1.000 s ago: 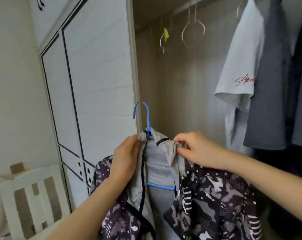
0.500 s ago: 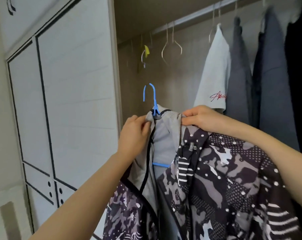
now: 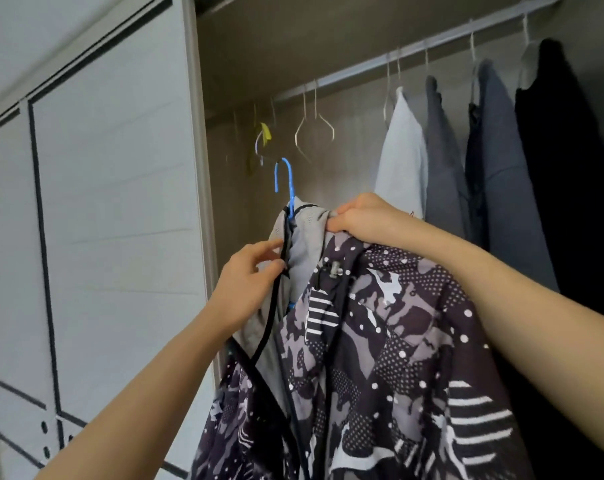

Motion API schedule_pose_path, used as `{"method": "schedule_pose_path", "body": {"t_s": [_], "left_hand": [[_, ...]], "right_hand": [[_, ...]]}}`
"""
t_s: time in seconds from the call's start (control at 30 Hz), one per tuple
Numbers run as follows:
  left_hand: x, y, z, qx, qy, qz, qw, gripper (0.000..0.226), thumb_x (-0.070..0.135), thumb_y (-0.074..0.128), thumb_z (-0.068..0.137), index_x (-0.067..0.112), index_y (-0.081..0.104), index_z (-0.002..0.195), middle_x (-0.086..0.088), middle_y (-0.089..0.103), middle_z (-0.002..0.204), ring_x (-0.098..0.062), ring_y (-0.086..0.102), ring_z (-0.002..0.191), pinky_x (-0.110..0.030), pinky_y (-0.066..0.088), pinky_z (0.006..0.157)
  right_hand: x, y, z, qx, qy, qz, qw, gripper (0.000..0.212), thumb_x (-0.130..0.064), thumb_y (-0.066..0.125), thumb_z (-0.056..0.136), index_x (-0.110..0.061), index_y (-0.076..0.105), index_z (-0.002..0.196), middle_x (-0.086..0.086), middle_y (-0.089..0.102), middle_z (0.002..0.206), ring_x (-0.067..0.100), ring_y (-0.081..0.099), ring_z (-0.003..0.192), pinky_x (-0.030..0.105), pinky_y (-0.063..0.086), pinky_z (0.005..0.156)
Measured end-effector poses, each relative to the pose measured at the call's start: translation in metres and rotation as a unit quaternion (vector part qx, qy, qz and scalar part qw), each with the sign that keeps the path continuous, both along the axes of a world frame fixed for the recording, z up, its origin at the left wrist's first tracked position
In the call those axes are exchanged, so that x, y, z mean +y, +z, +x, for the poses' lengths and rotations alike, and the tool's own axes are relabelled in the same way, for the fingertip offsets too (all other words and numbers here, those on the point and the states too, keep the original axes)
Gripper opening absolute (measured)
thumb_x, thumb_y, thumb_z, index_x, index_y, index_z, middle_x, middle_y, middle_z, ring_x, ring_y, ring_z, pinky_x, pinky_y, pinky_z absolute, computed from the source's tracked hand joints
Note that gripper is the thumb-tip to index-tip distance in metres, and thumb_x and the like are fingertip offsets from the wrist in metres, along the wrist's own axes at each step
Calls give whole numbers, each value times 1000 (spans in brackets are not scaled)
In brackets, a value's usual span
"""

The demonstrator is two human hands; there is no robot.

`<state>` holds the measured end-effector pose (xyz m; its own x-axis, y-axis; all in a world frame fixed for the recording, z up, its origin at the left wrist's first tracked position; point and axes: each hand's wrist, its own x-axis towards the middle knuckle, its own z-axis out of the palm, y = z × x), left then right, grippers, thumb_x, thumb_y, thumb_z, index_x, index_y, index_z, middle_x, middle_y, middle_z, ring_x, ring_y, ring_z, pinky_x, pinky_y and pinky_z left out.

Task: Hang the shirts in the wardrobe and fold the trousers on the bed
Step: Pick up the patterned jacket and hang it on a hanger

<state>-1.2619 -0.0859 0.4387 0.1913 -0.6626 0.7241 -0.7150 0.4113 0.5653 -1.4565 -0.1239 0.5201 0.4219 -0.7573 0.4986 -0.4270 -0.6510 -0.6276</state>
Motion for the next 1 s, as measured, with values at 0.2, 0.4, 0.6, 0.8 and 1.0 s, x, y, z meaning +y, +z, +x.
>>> {"method": "schedule_pose_path", "body": {"t_s": [0.2,0.4,0.6,0.8,1.0], "left_hand": [[-14,11,-7,-46,-62,23,997,28,39,49,101,38,64,125,20,60,129,2,51,123,-30,40,108],[-32,35,-17,0,-119,-71,990,30,33,46,103,33,61,130,24,64,119,14,56,108,-2,42,86],[-60,43,-30,-56,-185,-56,979,45,39,49,101,40,41,145,14,54,135,11,52,118,-8,41,97],[-109,57,-38,-76,-209,-67,973,46,36,51,101,41,39,145,15,50,135,6,51,122,-21,41,103],[-153,66,-48,-85,-240,-75,964,50,32,50,102,31,37,151,17,51,140,18,49,113,-11,39,99]], "right_hand": [[-12,38,9,-36,-63,-15,997,25,-12,58,89,-12,41,70,4,42,71,13,36,58,19,33,44],[-20,61,18,-53,-118,-85,988,22,-27,54,98,-9,43,92,0,40,75,9,36,58,16,27,34],[-41,74,15,21,-213,-162,963,33,-21,48,97,-11,38,68,2,41,70,13,37,58,26,24,46],[-73,84,11,33,-236,-172,956,29,-18,56,93,-9,41,70,3,42,70,14,40,58,27,28,47],[-104,92,8,13,-259,-166,951,11,-13,51,94,-5,43,92,6,44,75,16,42,61,28,29,49]]}}
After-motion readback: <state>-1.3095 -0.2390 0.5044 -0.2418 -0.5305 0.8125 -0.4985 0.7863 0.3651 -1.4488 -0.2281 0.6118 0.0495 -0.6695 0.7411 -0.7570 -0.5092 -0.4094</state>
